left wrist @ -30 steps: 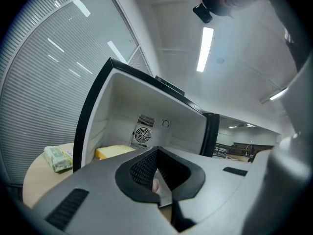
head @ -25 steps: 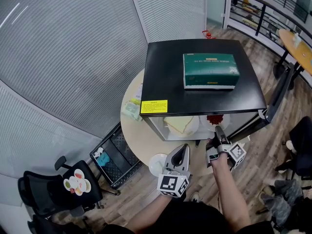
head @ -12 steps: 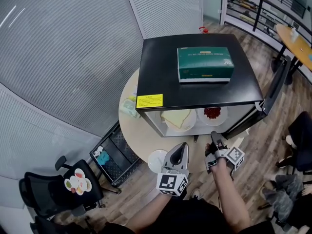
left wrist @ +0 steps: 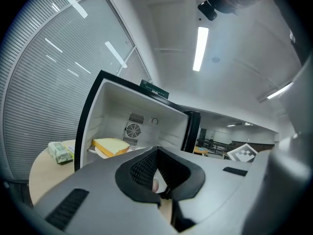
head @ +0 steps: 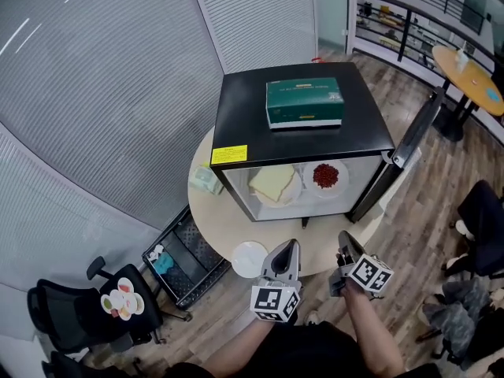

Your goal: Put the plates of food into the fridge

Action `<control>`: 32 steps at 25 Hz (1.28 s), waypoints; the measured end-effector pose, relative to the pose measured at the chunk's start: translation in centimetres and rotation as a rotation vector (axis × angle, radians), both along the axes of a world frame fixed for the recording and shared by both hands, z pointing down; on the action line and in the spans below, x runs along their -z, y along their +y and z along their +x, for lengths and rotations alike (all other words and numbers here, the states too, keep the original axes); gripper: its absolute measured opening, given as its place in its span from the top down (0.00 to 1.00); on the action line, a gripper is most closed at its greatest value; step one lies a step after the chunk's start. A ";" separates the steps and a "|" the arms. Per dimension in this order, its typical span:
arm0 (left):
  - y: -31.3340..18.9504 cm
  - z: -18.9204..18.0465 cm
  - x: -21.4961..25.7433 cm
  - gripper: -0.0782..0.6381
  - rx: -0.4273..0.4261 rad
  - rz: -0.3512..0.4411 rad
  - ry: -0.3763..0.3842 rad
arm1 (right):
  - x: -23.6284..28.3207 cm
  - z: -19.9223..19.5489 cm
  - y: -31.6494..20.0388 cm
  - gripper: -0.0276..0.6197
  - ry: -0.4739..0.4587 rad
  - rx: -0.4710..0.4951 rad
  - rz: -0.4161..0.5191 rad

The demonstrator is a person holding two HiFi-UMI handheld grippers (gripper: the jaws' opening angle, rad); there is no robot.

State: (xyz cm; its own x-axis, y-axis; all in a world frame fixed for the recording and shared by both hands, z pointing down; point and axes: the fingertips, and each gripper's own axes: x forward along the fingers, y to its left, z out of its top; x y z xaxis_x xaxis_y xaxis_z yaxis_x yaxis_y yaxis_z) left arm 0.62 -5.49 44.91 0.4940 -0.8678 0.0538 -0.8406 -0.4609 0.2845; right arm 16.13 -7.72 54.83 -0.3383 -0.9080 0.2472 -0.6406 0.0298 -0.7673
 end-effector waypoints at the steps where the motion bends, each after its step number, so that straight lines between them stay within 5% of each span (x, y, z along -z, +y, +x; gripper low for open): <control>1: 0.7 0.2 0.2 0.89 0.002 0.003 0.002 | 0.9 0.3 0.6 0.95 0.060 0.014 0.030; 6: 4.1 1.0 1.4 0.88 0.029 0.028 0.005 | 6.6 0.6 4.0 0.95 0.359 0.091 0.224; 12: 8.4 1.3 2.5 0.89 0.069 0.023 0.001 | 10.0 0.1 9.1 0.95 0.509 0.157 0.357; 21: 11.5 1.3 3.7 0.89 0.105 0.051 0.011 | 9.5 -1.0 13.3 0.95 0.554 0.185 0.385; 32: 11.8 1.6 0.7 0.89 0.066 -0.003 -0.010 | 8.0 -2.2 13.1 0.95 0.544 0.180 0.352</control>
